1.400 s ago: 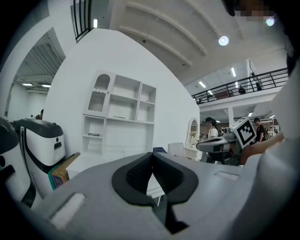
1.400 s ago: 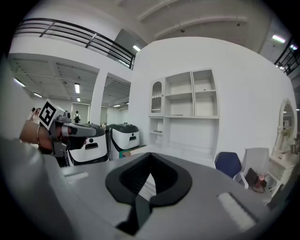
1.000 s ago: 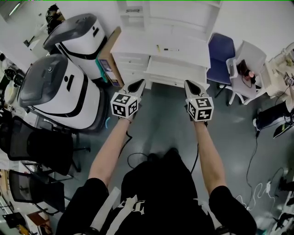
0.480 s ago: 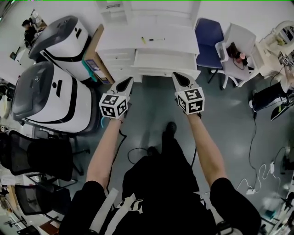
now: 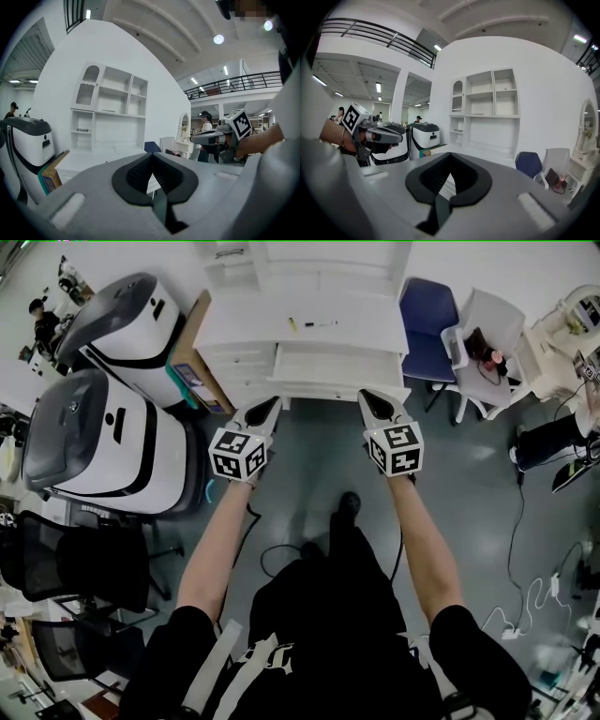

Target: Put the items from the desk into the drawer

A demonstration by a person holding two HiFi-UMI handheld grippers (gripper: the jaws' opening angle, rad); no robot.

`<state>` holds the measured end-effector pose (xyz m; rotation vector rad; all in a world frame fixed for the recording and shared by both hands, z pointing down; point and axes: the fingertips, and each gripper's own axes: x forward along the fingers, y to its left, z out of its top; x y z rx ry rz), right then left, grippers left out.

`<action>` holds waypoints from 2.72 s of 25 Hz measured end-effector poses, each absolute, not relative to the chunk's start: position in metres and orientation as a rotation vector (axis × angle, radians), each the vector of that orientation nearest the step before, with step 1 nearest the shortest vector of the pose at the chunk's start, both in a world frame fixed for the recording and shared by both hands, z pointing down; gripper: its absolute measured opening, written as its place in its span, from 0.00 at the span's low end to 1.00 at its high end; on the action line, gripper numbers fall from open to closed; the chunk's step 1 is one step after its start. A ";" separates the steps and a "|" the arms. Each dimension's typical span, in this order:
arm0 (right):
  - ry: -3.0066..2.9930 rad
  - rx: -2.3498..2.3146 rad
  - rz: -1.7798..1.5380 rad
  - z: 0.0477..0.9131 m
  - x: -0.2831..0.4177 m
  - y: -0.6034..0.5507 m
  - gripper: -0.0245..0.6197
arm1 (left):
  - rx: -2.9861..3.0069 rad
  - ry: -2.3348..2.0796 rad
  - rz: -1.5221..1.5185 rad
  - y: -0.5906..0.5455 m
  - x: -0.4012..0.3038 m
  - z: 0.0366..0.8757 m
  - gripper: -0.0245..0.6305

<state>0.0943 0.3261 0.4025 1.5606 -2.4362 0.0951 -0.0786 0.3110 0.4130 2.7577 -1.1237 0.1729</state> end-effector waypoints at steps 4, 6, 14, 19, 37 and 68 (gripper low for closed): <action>-2.427 1.556 0.109 0.408 0.101 0.316 0.05 | 2.752 -1.118 0.176 0.301 -0.075 0.417 0.04; -2.422 1.555 0.115 0.409 0.104 0.311 0.05 | 2.749 -1.118 0.176 0.294 -0.073 0.417 0.04; -2.419 1.547 0.143 0.418 0.116 0.283 0.05 | 2.735 -1.127 0.190 0.262 -0.066 0.423 0.04; -2.420 1.532 0.159 0.422 0.127 0.260 0.05 | 2.727 -1.140 0.198 0.238 -0.056 0.422 0.04; -2.457 1.490 0.248 0.443 0.163 0.176 0.05 | 2.675 -1.208 0.285 0.161 -0.029 0.433 0.04; -2.569 1.254 0.155 0.459 0.201 0.093 0.14 | 2.582 -1.368 0.326 0.093 0.025 0.446 0.04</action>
